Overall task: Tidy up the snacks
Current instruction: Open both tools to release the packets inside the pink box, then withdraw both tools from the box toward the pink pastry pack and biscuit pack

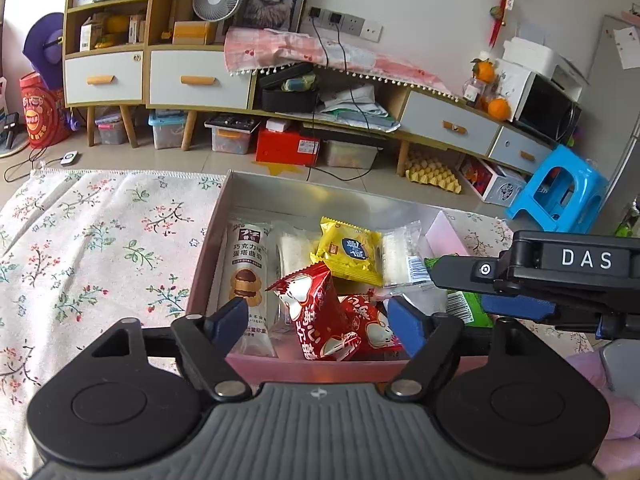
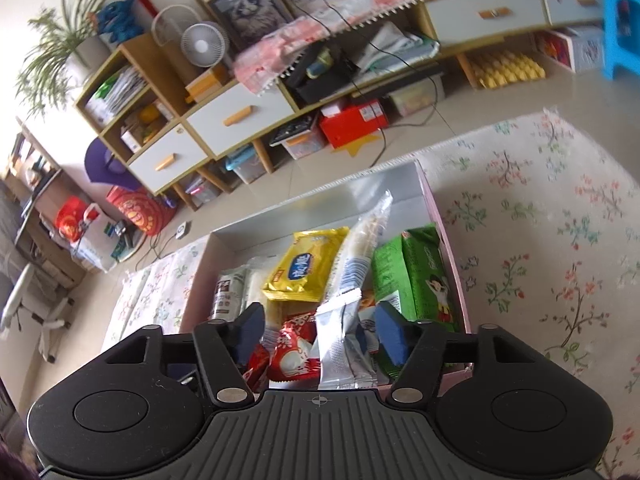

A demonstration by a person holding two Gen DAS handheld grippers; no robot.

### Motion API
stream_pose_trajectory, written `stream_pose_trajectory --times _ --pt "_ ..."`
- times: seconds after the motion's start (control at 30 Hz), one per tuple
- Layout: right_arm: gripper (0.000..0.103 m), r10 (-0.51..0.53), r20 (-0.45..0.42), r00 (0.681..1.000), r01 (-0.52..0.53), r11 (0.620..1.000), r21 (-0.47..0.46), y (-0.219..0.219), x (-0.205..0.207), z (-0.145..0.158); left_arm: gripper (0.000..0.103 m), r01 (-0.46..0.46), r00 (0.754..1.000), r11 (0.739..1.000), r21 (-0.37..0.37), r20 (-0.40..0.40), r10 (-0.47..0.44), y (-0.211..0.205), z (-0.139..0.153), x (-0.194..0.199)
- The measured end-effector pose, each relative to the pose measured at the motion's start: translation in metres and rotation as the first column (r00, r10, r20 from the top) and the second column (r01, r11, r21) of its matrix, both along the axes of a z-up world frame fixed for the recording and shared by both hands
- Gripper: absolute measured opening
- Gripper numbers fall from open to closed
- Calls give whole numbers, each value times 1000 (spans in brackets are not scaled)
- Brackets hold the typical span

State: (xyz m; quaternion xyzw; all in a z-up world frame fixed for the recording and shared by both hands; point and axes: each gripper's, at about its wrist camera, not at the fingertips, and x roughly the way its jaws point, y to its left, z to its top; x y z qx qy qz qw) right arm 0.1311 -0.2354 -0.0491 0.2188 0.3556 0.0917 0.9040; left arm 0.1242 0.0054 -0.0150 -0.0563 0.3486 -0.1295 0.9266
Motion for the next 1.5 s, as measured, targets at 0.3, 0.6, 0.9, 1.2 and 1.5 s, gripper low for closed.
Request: stream_pose_trajectory --times 0.3,0.6,0.9,1.2,1.5 --pt "85 47 17 999 -45 992 -115 3 -23 10 100 5 1000 998 57 22 -6 19 9 -15" --pt "89 70 -9 998 -70 972 -222 0 -45 10 102 -1 1000 988 157 17 -2 38 11 -33" --pt "91 117 -14 993 -115 931 -348 7 -75 1 102 50 999 954 297 1 -53 52 -3 -52" --pt "92 220 -40 975 -215 868 -447 15 -104 -29 102 111 994 925 363 -41 -103 65 -23 -63" --pt "92 287 -10 958 -269 883 -385 27 -117 -65 103 193 981 915 354 -40 -191 73 -57 -54"
